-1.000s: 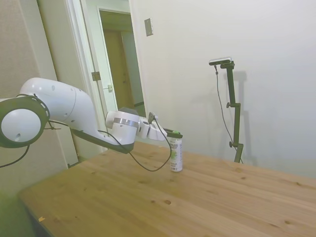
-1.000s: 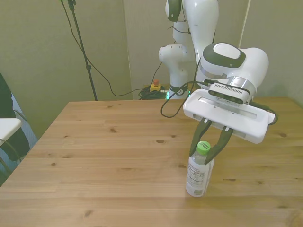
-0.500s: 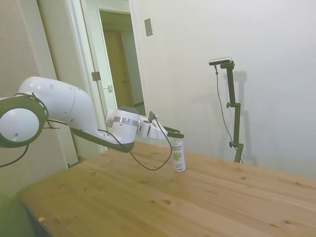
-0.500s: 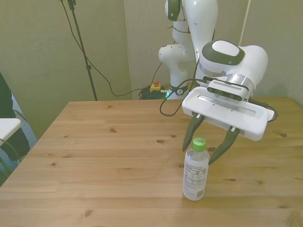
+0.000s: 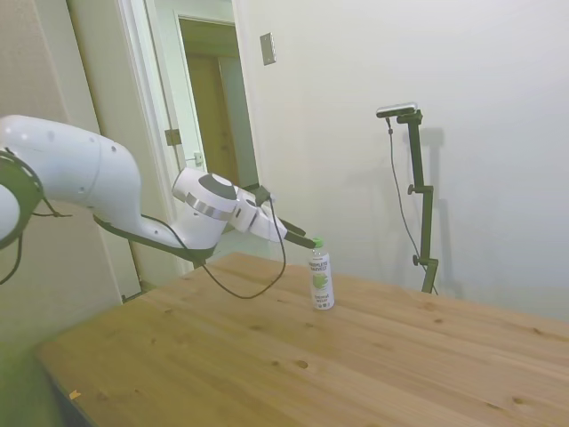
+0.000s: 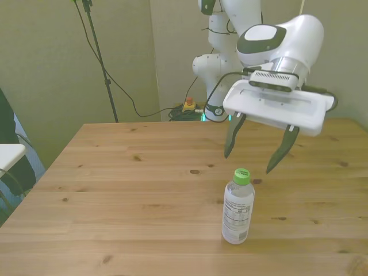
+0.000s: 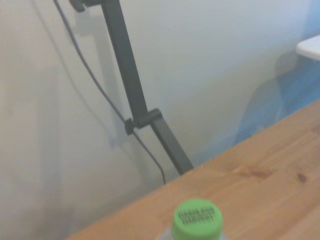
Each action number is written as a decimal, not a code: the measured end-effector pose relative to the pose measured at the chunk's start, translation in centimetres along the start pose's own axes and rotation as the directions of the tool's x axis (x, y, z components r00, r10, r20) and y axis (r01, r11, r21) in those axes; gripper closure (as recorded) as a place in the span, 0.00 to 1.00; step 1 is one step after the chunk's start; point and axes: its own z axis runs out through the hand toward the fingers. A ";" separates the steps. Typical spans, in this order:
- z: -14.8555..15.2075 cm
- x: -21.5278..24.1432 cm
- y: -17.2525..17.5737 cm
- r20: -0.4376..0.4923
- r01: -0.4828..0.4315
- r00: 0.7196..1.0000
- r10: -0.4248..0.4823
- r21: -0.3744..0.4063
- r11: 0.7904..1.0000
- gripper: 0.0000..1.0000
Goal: Stand the water bottle
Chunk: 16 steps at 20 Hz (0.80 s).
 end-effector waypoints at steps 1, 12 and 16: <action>-1.3 0.0 0.7 0.033 0.029 0.999 -0.028 -0.018 0.999 0.00; -9.1 -1.3 8.2 0.448 0.363 0.849 -0.280 -0.108 0.926 0.00; -10.7 -1.7 9.9 0.602 0.497 0.725 -0.334 -0.123 0.859 0.00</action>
